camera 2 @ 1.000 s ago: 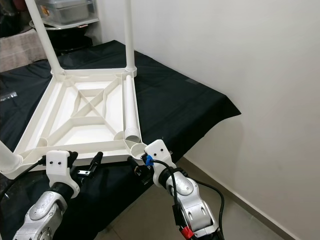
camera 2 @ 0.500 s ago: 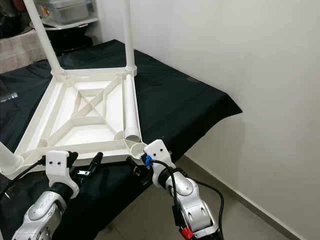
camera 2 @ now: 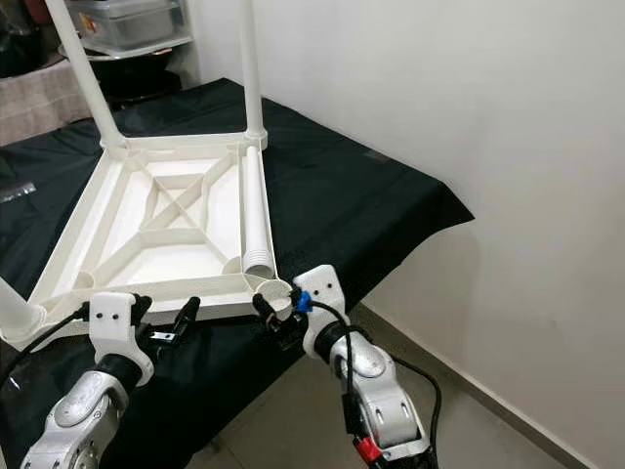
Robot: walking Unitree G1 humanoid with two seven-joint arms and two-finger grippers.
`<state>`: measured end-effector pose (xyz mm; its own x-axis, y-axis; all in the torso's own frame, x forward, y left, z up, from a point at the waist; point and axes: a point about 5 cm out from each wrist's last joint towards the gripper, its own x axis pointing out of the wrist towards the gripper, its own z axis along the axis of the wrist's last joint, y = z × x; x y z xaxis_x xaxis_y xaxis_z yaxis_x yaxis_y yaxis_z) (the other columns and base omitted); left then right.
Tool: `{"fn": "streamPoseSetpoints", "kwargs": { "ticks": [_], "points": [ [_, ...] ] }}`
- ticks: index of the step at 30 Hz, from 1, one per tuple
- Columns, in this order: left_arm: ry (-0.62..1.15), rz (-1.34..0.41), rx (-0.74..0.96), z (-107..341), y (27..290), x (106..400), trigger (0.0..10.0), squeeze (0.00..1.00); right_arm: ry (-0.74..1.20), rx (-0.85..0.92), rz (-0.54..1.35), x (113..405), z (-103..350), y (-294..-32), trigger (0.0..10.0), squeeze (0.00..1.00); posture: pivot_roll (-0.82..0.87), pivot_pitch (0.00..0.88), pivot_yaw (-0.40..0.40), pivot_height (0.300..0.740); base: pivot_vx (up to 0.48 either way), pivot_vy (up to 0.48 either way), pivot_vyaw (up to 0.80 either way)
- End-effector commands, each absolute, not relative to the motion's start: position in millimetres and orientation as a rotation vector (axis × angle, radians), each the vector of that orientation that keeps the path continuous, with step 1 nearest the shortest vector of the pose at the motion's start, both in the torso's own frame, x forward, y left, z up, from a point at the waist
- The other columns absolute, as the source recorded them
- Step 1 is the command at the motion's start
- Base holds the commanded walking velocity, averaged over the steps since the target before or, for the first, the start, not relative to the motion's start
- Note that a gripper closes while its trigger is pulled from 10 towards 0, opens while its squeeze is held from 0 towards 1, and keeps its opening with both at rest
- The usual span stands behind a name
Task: Building children table
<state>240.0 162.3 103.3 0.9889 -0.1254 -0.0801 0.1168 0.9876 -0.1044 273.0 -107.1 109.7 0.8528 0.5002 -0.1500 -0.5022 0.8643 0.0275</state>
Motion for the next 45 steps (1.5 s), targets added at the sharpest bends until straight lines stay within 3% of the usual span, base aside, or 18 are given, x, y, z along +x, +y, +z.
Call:
{"fn": "streamPoseSetpoints", "kwargs": {
  "ticks": [1,45],
  "points": [
    [0.078,-0.124,-0.070,106.7,163.2,241.4,10.0,0.00,0.159,0.010,0.528,275.4,110.2,-106.0,10.0,0.00,-0.11,0.005,0.005,0.740,0.000,0.000,0.00],
    [0.088,-0.132,-0.061,102.7,160.7,246.4,10.0,0.00,0.157,-0.082,0.583,277.2,105.8,-99.1,10.0,0.00,-0.10,0.000,0.001,0.740,0.000,0.000,0.00]
  ]
}}
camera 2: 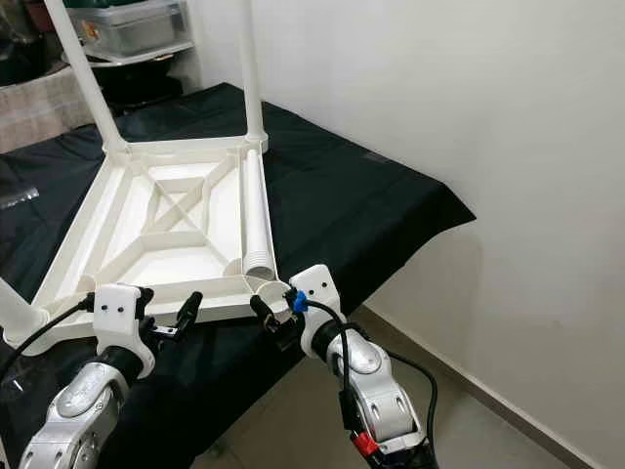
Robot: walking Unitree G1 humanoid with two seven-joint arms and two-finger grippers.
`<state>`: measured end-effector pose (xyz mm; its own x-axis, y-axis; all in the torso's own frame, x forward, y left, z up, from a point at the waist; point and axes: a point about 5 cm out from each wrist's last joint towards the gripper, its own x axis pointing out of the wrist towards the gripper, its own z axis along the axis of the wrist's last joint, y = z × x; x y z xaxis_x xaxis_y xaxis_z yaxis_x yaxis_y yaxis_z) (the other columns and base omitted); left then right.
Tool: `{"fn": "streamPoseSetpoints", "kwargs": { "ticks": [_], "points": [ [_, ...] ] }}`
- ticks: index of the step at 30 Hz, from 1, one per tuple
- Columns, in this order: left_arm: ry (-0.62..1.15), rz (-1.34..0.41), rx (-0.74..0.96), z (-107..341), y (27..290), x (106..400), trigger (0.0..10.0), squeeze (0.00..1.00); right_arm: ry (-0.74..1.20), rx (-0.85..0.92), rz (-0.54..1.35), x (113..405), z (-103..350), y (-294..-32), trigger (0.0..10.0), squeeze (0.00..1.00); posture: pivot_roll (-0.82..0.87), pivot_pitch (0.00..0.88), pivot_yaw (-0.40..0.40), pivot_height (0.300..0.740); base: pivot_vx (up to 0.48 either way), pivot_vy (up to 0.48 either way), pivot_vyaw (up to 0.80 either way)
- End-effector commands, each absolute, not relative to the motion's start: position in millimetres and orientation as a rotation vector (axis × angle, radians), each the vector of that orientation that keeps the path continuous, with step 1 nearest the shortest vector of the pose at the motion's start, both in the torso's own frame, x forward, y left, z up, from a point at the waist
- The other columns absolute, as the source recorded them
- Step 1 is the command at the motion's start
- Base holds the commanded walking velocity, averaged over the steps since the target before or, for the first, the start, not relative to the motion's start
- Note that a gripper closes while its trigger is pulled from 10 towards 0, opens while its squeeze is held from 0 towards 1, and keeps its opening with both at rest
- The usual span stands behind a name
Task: Building children table
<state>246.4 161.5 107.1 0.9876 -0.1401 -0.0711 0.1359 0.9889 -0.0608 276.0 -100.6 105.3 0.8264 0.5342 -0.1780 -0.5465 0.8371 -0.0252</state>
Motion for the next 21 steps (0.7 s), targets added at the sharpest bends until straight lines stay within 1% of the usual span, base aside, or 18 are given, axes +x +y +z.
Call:
{"fn": "streamPoseSetpoints", "kwargs": {
  "ticks": [1,21],
  "points": [
    [0.088,-0.135,-0.065,102.6,160.5,246.4,10.0,0.00,0.157,-0.083,0.587,276.8,105.6,-98.9,10.0,0.00,-0.10,0.000,0.002,0.740,0.000,0.000,0.00],
    [0.090,-0.137,-0.072,102.3,160.5,247.1,10.0,0.00,0.159,-0.089,0.593,276.3,105.5,-98.5,10.0,0.00,-0.11,0.000,0.000,0.740,0.000,0.000,0.00]
  ]
}}
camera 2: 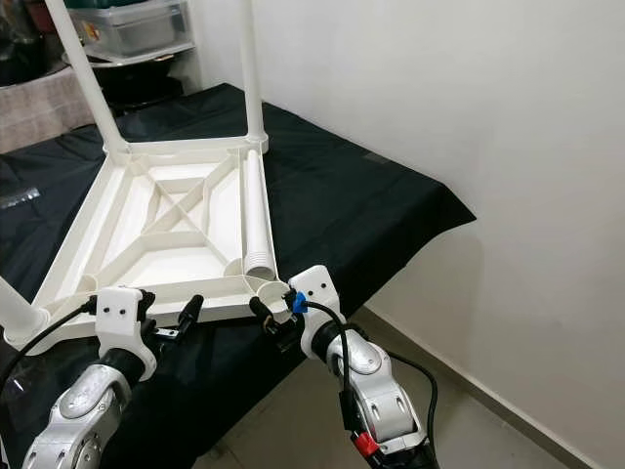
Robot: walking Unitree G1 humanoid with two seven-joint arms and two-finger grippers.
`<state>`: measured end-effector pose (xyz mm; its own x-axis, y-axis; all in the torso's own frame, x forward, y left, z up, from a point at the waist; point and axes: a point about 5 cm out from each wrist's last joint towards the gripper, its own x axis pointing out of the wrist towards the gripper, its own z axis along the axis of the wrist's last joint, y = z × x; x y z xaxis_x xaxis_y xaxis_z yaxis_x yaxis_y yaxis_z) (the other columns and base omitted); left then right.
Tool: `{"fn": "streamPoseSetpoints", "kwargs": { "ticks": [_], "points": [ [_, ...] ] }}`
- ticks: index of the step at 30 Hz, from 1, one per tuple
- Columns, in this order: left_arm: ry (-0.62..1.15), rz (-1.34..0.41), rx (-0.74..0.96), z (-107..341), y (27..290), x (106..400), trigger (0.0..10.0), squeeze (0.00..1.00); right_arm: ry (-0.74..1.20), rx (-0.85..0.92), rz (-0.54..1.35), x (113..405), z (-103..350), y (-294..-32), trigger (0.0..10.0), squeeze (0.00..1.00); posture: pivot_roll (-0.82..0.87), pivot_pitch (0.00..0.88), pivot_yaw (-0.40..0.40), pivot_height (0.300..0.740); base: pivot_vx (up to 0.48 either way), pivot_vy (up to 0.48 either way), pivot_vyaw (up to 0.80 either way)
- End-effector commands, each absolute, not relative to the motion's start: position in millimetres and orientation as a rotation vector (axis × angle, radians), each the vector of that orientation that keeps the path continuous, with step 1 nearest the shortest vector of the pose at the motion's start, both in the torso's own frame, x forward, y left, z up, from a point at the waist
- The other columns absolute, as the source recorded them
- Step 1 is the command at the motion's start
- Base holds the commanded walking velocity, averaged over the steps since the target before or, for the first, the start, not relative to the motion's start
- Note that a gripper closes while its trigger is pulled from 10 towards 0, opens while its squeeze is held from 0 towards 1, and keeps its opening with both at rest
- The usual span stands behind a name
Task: Building children table
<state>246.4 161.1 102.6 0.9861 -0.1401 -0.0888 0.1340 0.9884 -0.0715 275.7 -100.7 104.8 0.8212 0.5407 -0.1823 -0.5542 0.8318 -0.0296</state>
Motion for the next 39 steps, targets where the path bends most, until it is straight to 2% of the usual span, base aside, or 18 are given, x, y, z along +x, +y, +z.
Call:
{"fn": "streamPoseSetpoints", "kwargs": {
  "ticks": [1,21,27,31,39],
  "points": [
    [0.091,-0.137,-0.072,102,160,247,10.0,0.00,0.159,-0.089,0.594,276,105,-99,10.0,0.00,-0.11,0.000,0.000,0.740,0.000,0.000,0.00],
    [0.079,-0.131,-0.071,105,159,248,10.0,0.00,0.157,-0.081,0.590,278,108,-102,10.0,0.00,-0.10,0.000,-0.013,0.740,0.000,0.000,0.00],
    [0.044,-0.144,-0.009,115,159,254,10.0,0.00,0.108,-0.042,0.558,290,122,-109,10.0,0.00,-0.08,0.000,-0.022,0.740,0.000,0.000,0.00],
    [-0.038,-0.162,0.007,139,159,260,10.0,0.00,0.045,-0.035,0.560,301,142,-112,10.0,0.00,-0.07,0.000,-0.031,0.740,0.000,0.000,0.00],
    [-0.067,-0.170,0.006,147,157,261,10.0,0.00,0.010,-0.008,0.572,305,153,-111,10.0,0.00,-0.07,0.000,-0.033,0.740,0.093,0.000,0.00]
  ]
}}
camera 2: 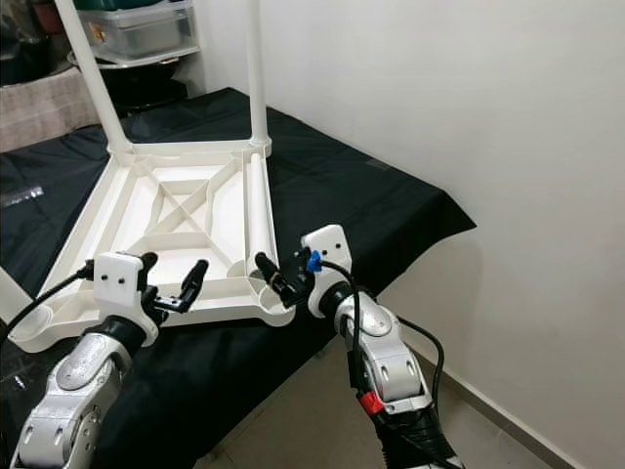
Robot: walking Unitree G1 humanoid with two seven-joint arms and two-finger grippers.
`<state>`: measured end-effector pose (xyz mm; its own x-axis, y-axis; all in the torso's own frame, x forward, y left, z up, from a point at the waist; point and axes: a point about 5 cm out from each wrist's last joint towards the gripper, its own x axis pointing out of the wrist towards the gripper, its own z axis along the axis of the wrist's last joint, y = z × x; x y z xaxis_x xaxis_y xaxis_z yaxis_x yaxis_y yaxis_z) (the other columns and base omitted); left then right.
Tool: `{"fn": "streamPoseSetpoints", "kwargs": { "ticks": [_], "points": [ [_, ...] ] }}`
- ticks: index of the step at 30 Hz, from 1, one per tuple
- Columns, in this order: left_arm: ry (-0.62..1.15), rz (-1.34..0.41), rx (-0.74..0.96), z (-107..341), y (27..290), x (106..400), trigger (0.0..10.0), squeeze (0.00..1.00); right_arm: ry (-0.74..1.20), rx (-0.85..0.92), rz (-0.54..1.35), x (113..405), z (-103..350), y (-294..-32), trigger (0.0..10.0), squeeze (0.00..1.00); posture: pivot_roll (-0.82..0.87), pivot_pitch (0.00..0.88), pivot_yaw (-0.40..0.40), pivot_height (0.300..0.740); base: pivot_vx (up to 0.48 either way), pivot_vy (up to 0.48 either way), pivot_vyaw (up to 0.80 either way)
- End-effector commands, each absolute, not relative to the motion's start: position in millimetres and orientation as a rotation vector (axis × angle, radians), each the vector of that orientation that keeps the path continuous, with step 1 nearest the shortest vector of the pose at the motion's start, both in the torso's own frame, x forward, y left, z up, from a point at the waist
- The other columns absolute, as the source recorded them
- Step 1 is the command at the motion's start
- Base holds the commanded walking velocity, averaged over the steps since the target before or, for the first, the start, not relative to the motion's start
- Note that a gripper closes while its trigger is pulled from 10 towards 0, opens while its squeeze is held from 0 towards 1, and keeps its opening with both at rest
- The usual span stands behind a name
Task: Building children table
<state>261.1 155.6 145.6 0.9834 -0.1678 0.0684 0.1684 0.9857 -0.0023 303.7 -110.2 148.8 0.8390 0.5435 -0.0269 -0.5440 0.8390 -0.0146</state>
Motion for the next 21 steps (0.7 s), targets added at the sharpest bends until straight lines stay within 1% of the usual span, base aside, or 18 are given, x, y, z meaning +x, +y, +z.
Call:
{"fn": "streamPoseSetpoints", "kwargs": {
  "ticks": [1,2,5,8,9,11,14,20,21],
  "points": [
    [-0.091,-0.179,0.005,154,154,262,10.0,0.00,-0.018,0.002,0.597,307,162,-112,10.0,0.00,-0.07,0.000,-0.042,0.740,0.251,0.000,0.80],
    [-0.103,-0.183,0.003,158,152,263,10.0,0.00,-0.050,0.013,0.630,307,170,-112,10.0,0.00,-0.07,0.000,-0.044,0.740,0.251,0.000,0.80],
    [-0.110,-0.185,0.002,160,151,263,10.0,0.00,-0.071,0.018,0.652,307,175,-112,10.0,0.00,-0.07,0.000,-0.044,0.740,0.251,0.000,0.80],
    [-0.113,-0.189,0.002,161,148,264,10.0,0.00,-0.093,0.033,0.690,307,182,-111,10.0,0.00,-0.07,0.000,-0.047,0.740,0.251,0.000,0.13],
    [-0.112,-0.191,0.002,161,147,264,10.0,0.00,-0.095,-0.007,0.689,308,184,-111,10.0,0.00,-0.07,0.000,-0.047,0.740,0.247,0.000,0.80],
    [-0.112,-0.196,0.003,161,145,264,10.0,0.00,-0.081,-0.018,0.723,308,185,-110,10.0,0.00,-0.07,0.000,-0.050,0.740,0.251,0.000,0.80],
    [-0.105,-0.202,0.005,159,142,264,10.0,0.00,-0.050,-0.110,0.731,307,178,-108,10.0,0.00,-0.08,0.005,-0.051,0.740,0.165,0.000,0.00],
    [-0.046,-0.256,0.026,147,132,262,10.0,0.00,-0.032,-0.145,0.782,304,176,-109,10.0,0.00,-0.08,0.008,-0.058,0.740,0.000,0.000,0.00],
    [-0.011,-0.282,0.029,141,129,258,10.0,0.00,-0.032,-0.152,0.805,303,177,-109,10.0,0.00,-0.08,0.008,-0.059,0.740,0.000,0.000,0.00]
  ]
}}
